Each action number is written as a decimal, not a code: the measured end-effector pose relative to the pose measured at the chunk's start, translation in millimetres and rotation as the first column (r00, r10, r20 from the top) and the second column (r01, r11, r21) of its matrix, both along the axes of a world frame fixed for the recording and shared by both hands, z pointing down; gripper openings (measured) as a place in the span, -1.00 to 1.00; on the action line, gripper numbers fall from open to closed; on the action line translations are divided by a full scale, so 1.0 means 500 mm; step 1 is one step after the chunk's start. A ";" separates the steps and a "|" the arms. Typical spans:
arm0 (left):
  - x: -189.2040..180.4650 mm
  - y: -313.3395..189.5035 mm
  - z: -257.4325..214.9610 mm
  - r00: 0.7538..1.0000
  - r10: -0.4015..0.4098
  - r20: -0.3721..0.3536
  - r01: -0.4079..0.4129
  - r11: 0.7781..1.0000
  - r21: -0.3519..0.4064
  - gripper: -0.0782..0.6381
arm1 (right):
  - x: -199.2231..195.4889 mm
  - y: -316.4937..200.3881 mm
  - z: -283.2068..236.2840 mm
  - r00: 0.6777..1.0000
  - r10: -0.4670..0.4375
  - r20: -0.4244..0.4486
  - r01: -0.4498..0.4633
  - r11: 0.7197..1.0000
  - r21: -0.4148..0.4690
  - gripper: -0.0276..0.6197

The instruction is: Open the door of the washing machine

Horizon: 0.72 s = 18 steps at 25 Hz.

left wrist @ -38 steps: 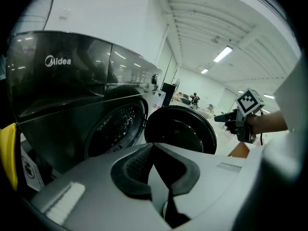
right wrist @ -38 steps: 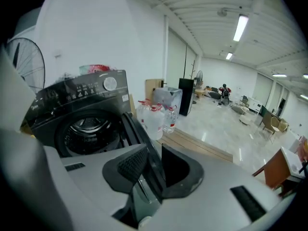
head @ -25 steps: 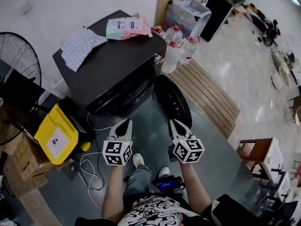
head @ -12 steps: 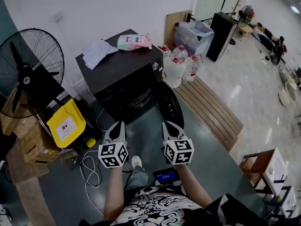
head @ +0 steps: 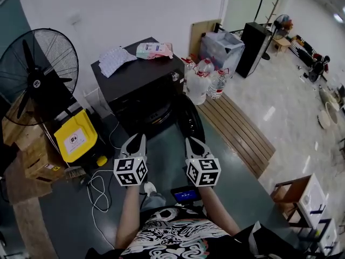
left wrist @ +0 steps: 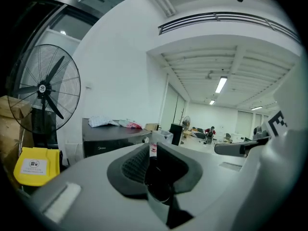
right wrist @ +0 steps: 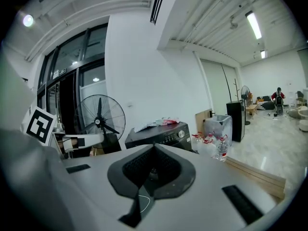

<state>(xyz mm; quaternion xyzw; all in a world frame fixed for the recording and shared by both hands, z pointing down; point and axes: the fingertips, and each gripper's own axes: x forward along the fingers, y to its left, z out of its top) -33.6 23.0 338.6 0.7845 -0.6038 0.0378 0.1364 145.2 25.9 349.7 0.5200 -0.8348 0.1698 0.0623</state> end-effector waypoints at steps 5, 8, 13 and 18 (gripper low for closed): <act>-0.004 -0.005 0.001 1.000 -0.002 -0.014 0.002 1.000 -0.004 -0.65 | -0.011 0.000 -0.007 1.000 -0.017 0.001 0.017 1.000 0.003 -0.91; -0.002 -0.007 -0.002 1.000 -0.002 -0.027 0.002 1.000 -0.001 -0.66 | -0.014 0.003 -0.015 1.000 -0.029 -0.011 0.029 1.000 0.011 -0.91; 0.004 -0.007 0.001 0.999 0.000 -0.034 0.001 1.000 0.003 -0.67 | -0.011 0.000 -0.016 0.999 -0.034 -0.016 0.035 0.999 0.014 -0.91; 0.011 -0.007 0.007 0.999 0.009 -0.036 -0.009 1.000 0.000 -0.67 | -0.016 0.002 -0.014 0.998 -0.055 -0.018 0.055 0.998 0.013 -0.91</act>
